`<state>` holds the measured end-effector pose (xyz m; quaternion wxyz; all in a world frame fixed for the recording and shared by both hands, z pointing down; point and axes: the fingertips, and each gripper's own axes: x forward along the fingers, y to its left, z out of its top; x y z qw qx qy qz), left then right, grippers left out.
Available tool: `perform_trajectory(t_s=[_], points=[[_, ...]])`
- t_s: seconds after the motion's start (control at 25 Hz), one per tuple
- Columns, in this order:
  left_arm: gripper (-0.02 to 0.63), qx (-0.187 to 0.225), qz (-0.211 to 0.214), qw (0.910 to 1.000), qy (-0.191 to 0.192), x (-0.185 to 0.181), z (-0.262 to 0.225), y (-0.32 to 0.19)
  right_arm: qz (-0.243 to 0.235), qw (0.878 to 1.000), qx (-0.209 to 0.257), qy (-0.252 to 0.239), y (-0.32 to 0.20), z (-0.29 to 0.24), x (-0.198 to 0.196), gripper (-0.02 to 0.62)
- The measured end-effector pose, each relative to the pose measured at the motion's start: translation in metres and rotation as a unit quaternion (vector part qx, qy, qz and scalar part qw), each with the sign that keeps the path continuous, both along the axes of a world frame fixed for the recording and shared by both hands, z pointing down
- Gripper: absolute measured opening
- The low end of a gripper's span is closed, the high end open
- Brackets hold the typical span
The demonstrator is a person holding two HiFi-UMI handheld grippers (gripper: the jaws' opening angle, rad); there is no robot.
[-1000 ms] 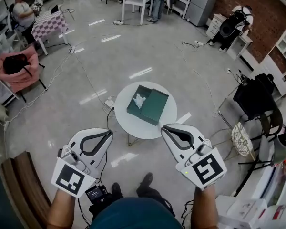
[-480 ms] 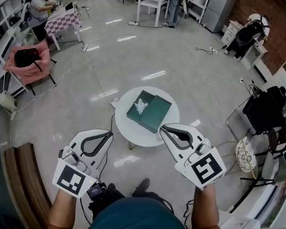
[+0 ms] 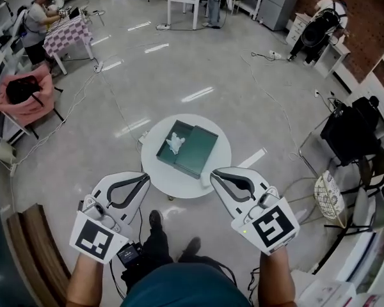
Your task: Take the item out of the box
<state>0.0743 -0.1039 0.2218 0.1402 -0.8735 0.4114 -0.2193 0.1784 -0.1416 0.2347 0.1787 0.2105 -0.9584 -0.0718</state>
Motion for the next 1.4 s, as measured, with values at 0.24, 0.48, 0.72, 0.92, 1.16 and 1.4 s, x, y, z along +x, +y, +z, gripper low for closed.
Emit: perform_trajectory(t_s=[0.24,0.48,0.72,0.92,1.16,1.4], points=[[0.023,0.005,0.064,0.9978,0.017,0.006,-0.005,-0.061,0.059,0.998,0.003,0.02,-0.039,-0.006,0.008,0.04],[0.023,0.011,0.111,0.9934,0.027,-0.018,-0.014,-0.114,0.109,0.994,0.001,0.022,-0.08,-0.013,-0.016,0.04],[0.023,0.006,0.142,0.9894,0.03,-0.054,0.006,-0.157,0.143,0.989,-0.003,0.026,-0.115,0.006,-0.05,0.04],[0.023,0.006,0.16,0.9864,0.038,-0.084,0.013,-0.182,0.161,0.986,-0.003,0.035,-0.136,0.011,-0.08,0.04],[0.023,0.005,0.181,0.9822,0.049,-0.119,0.004,-0.21,0.18,0.983,-0.005,0.045,-0.16,0.0,-0.115,0.04],[0.023,-0.009,0.173,0.9832,0.057,-0.144,0.012,-0.236,0.172,0.983,-0.017,0.06,-0.189,0.006,-0.14,0.04]])
